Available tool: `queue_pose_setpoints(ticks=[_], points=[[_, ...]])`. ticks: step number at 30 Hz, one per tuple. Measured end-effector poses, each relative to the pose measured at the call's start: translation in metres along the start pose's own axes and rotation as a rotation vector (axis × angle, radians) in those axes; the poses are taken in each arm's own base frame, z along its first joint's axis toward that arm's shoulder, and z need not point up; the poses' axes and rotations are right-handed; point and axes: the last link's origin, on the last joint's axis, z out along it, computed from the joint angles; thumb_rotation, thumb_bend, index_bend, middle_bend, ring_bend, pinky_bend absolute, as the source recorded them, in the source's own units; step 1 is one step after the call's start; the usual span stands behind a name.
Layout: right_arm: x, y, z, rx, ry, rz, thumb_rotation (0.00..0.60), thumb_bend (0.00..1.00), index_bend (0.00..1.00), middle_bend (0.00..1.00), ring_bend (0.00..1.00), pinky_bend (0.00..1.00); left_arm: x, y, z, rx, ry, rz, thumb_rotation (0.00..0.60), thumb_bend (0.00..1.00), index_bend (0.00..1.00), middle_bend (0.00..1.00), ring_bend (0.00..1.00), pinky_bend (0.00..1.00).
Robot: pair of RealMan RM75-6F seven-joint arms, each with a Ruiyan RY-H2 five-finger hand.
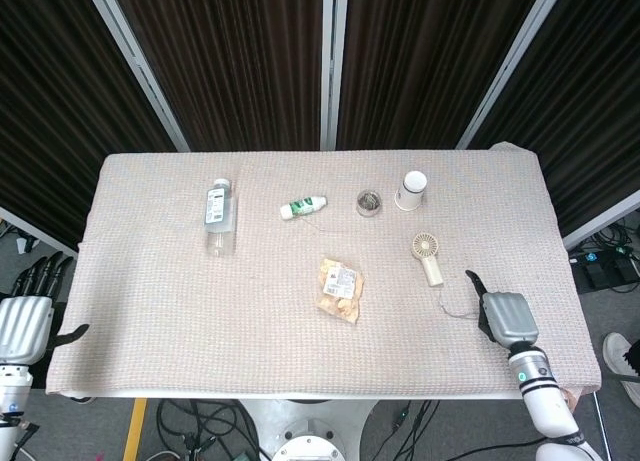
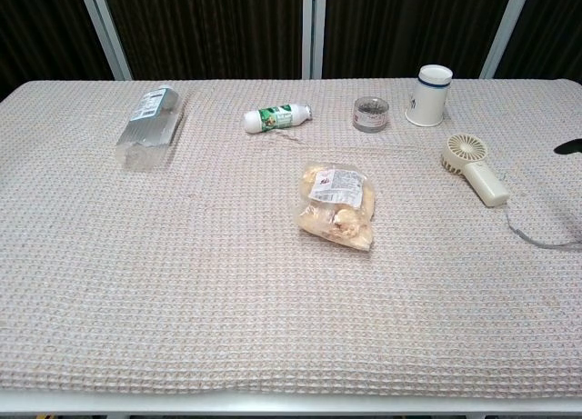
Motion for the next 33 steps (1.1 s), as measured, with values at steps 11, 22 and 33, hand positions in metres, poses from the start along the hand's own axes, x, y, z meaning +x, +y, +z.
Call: queue_pose_setpoints(ticks=[11, 22, 33], points=[[-0.015, -0.035, 0.042, 0.028, -0.063, -0.012, 0.6, 1.0, 0.0, 0.91, 0.88, 0.83, -0.003, -0.01, -0.001, 0.026, -0.007, -0.01, 0.6, 0.03, 0.04, 0.0, 0.0, 0.13], [-0.013, -0.052, 0.056, 0.026, -0.055, -0.031, 0.6, 1.0, 0.0, 0.91, 0.88, 0.83, -0.001, -0.015, -0.002, 0.032, 0.0, -0.016, 0.6, 0.03, 0.04, 0.0, 0.0, 0.13], [-0.012, -0.05, 0.061, -0.008, -0.056, -0.038, 0.6, 1.0, 0.0, 0.91, 0.88, 0.83, -0.002, -0.015, -0.002, 0.029, 0.001, -0.018, 0.6, 0.03, 0.04, 0.0, 0.0, 0.13]])
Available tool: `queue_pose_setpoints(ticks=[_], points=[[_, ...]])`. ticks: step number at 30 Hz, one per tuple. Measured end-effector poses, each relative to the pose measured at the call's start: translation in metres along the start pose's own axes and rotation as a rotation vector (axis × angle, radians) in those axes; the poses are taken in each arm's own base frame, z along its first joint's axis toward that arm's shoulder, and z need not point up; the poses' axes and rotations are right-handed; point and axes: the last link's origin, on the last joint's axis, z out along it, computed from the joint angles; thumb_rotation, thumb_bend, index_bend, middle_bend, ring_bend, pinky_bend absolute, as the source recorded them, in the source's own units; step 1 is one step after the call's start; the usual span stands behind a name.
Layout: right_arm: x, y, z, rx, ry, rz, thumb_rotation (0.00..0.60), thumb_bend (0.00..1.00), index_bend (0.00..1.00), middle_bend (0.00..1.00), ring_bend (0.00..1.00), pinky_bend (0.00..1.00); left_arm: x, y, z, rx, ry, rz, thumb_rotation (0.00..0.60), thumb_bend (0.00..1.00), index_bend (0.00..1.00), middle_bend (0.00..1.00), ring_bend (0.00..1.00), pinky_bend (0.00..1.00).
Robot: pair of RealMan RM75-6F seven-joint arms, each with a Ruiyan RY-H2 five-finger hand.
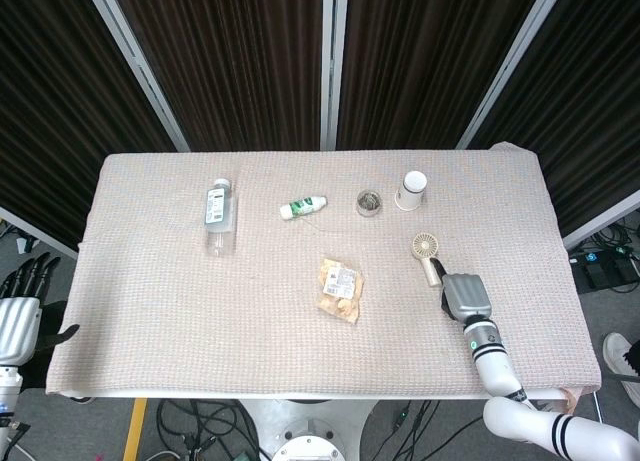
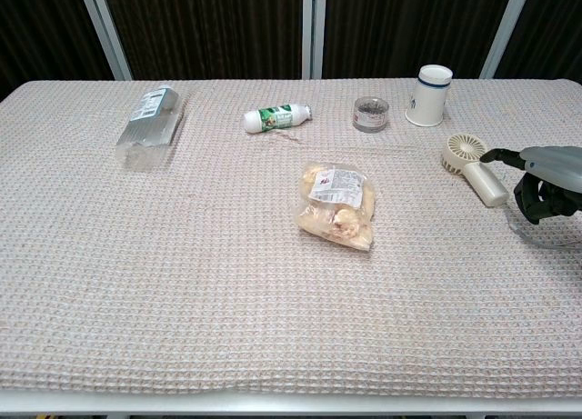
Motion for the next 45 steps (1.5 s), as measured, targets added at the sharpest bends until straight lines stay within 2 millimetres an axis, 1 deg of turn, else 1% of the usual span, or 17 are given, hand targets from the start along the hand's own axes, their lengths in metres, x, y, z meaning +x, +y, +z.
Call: queue_pose_setpoints(ticks=[19, 31, 38, 41, 45], points=[[-0.005, -0.001, 0.003, -0.01, -0.049, 0.013, 0.6, 1.0, 0.0, 0.91, 0.88, 0.83, 0.001, 0.004, 0.002, -0.007, 0.005, -0.002, 0.6, 0.03, 0.04, 0.0, 0.0, 0.13], [-0.009, 0.0, 0.005, -0.013, -0.089, 0.069, 0.6, 1.0, 0.0, 0.91, 0.88, 0.83, 0.001, 0.003, 0.002, -0.006, 0.001, -0.004, 0.6, 0.03, 0.04, 0.0, 0.0, 0.13], [-0.005, -0.001, 0.004, -0.01, -0.075, 0.08, 0.6, 1.0, 0.0, 0.91, 0.88, 0.83, 0.001, 0.002, 0.001, -0.005, 0.003, -0.007, 0.6, 0.03, 0.04, 0.0, 0.0, 0.13], [-0.001, -0.001, 0.003, -0.005, -0.054, 0.089, 0.6, 1.0, 0.0, 0.91, 0.88, 0.83, 0.001, 0.003, 0.001, -0.007, 0.005, -0.008, 0.6, 0.03, 0.04, 0.0, 0.0, 0.13], [0.009, -0.002, -0.001, 0.01, 0.002, 0.108, 0.6, 1.0, 0.0, 0.91, 0.88, 0.83, 0.002, 0.004, 0.002, -0.01, 0.009, -0.009, 0.6, 0.03, 0.04, 0.0, 0.0, 0.13]])
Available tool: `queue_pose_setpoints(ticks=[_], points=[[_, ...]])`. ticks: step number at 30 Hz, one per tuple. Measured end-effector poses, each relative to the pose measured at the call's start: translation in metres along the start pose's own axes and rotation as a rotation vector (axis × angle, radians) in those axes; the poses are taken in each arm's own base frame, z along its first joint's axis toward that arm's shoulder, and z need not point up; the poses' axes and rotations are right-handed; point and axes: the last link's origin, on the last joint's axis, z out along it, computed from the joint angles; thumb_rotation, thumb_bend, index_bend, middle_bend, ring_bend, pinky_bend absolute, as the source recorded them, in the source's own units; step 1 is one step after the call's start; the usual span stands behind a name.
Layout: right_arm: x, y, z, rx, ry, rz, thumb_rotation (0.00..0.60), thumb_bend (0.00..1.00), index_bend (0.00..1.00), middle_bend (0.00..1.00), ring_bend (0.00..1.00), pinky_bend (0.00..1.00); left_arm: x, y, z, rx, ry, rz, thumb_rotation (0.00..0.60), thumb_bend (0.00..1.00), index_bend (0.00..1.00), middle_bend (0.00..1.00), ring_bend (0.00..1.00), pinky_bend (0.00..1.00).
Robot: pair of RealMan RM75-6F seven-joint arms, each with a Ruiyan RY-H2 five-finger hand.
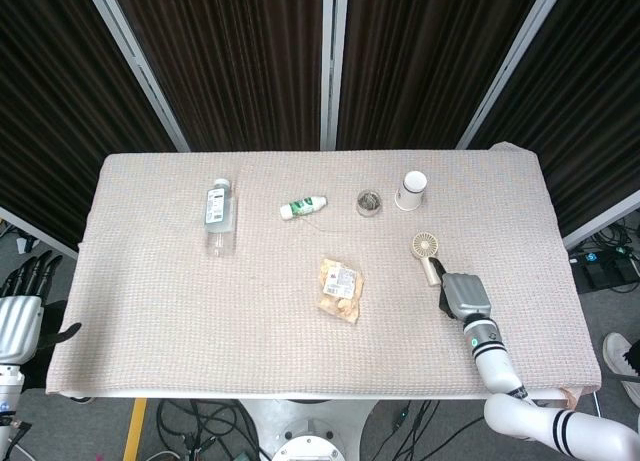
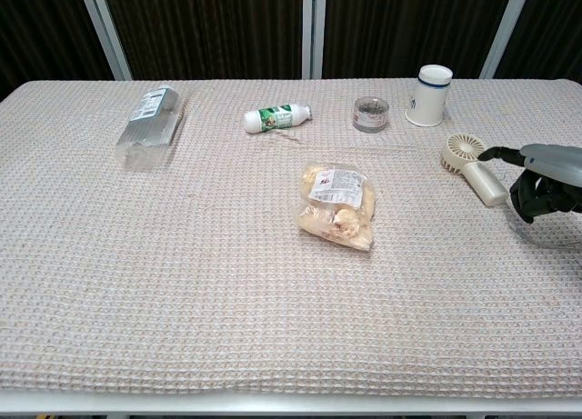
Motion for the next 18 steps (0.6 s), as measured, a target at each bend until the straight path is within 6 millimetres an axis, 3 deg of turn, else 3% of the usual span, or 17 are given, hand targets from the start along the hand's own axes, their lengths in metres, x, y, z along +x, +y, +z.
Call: queue_pose_setpoints(ticks=[11, 18], points=[[0.036, 0.008, -0.032, 0.063, 0.217, -0.031, 0.6, 1.0, 0.0, 0.91, 0.88, 0.83, 0.003, 0.004, -0.002, -0.004, 0.011, 0.004, 0.6, 0.03, 0.04, 0.0, 0.0, 0.13], [0.054, 0.04, -0.081, 0.081, 0.475, -0.099, 0.6, 1.0, 0.0, 0.91, 0.88, 0.83, 0.002, 0.008, -0.003, -0.013, 0.021, 0.0, 0.6, 0.03, 0.04, 0.0, 0.0, 0.13]])
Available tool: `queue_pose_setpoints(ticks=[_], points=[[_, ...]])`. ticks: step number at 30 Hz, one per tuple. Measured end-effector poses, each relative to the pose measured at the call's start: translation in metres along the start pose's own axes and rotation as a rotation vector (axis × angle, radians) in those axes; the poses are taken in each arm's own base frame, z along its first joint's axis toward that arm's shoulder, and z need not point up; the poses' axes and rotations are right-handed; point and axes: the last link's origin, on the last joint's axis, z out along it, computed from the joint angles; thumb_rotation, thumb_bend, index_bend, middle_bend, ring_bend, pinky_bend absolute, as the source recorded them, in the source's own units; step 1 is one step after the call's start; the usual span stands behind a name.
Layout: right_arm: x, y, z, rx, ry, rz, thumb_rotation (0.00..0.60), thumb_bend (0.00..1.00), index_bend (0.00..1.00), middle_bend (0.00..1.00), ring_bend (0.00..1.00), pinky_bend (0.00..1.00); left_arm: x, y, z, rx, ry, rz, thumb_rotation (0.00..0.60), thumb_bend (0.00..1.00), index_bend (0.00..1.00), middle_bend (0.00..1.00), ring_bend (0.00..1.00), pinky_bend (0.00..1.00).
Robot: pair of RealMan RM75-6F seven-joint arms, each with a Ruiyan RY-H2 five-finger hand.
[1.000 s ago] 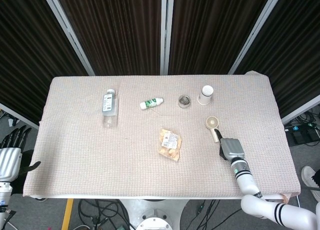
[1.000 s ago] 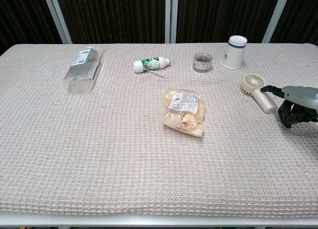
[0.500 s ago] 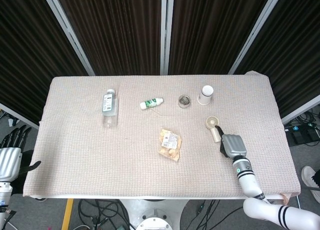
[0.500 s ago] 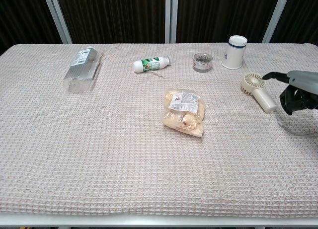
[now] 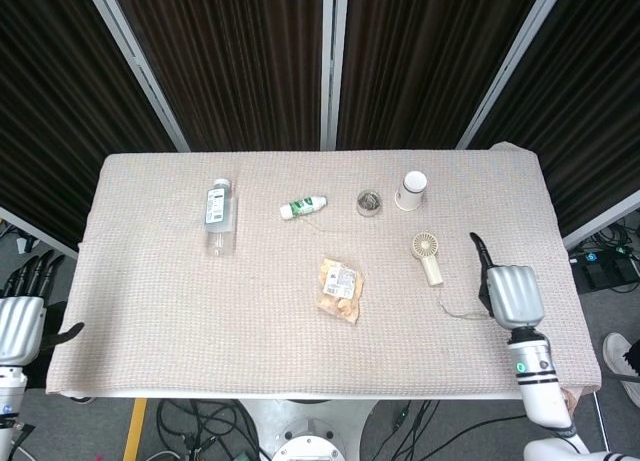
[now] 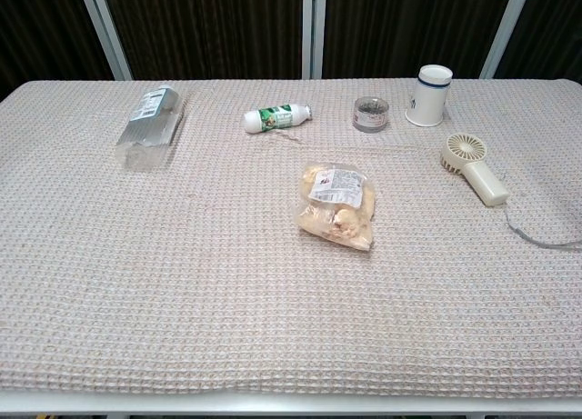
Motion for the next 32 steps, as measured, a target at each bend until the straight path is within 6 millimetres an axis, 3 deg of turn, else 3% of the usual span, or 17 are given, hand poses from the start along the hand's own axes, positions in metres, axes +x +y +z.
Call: queue_pose_setpoints(ticks=[6, 9, 11, 12, 13, 15, 16, 17, 21, 32], points=[[0.016, 0.04, -0.046, -0.005, 0.126, -0.028, 0.6, 1.0, 0.01, 0.91, 0.88, 0.83, 0.0, 0.004, -0.003, -0.006, 0.002, 0.003, 0.6, 0.03, 0.04, 0.0, 0.0, 0.13], [0.022, 0.057, -0.067, -0.007, 0.156, -0.049, 0.6, 1.0, 0.08, 0.91, 0.88, 0.83, -0.001, 0.007, -0.006, -0.008, -0.004, 0.005, 0.6, 0.03, 0.04, 0.0, 0.0, 0.13], [0.024, 0.065, -0.075, -0.008, 0.167, -0.079, 0.6, 0.99, 0.1, 0.87, 0.82, 0.81, -0.002, 0.008, -0.007, -0.011, -0.008, 0.006, 0.6, 0.03, 0.04, 0.0, 0.0, 0.13], [0.024, 0.071, -0.08, -0.01, 0.164, -0.102, 0.6, 0.93, 0.1, 0.8, 0.75, 0.78, -0.002, 0.009, -0.008, -0.013, -0.008, 0.005, 0.6, 0.03, 0.04, 0.0, 0.0, 0.13], [0.023, 0.076, -0.084, -0.016, 0.155, -0.123, 0.6, 0.76, 0.08, 0.66, 0.59, 0.68, -0.002, 0.01, -0.008, -0.014, -0.007, 0.005, 0.6, 0.03, 0.04, 0.0, 0.0, 0.13], [0.02, 0.087, -0.091, -0.039, 0.108, -0.177, 0.6, 0.35, 0.02, 0.24, 0.19, 0.34, -0.002, 0.012, -0.009, -0.017, -0.006, 0.004, 0.6, 0.03, 0.04, 0.0, 0.0, 0.13], [0.019, 0.091, -0.092, -0.054, 0.079, -0.196, 0.6, 0.2, 0.0, 0.1, 0.07, 0.18, -0.001, 0.013, -0.009, -0.017, -0.006, 0.004, 0.6, 0.03, 0.04, 0.0, 0.0, 0.13], [0.017, 0.093, -0.094, -0.071, 0.048, -0.208, 0.6, 0.08, 0.0, 0.0, 0.0, 0.04, -0.001, 0.014, -0.009, -0.018, -0.007, 0.004, 0.6, 0.03, 0.04, 0.0, 0.0, 0.13], [0.012, 0.088, -0.099, -0.119, -0.051, -0.157, 0.6, 0.0, 0.0, 0.0, 0.0, 0.0, 0.001, 0.016, -0.009, -0.019, -0.003, 0.01, 0.6, 0.03, 0.04, 0.0, 0.0, 0.13], [0.017, 0.096, -0.107, -0.117, -0.021, -0.148, 0.6, 0.0, 0.0, 0.0, 0.0, 0.0, 0.0, 0.015, -0.008, -0.017, -0.006, 0.005, 0.6, 0.03, 0.04, 0.0, 0.0, 0.13]])
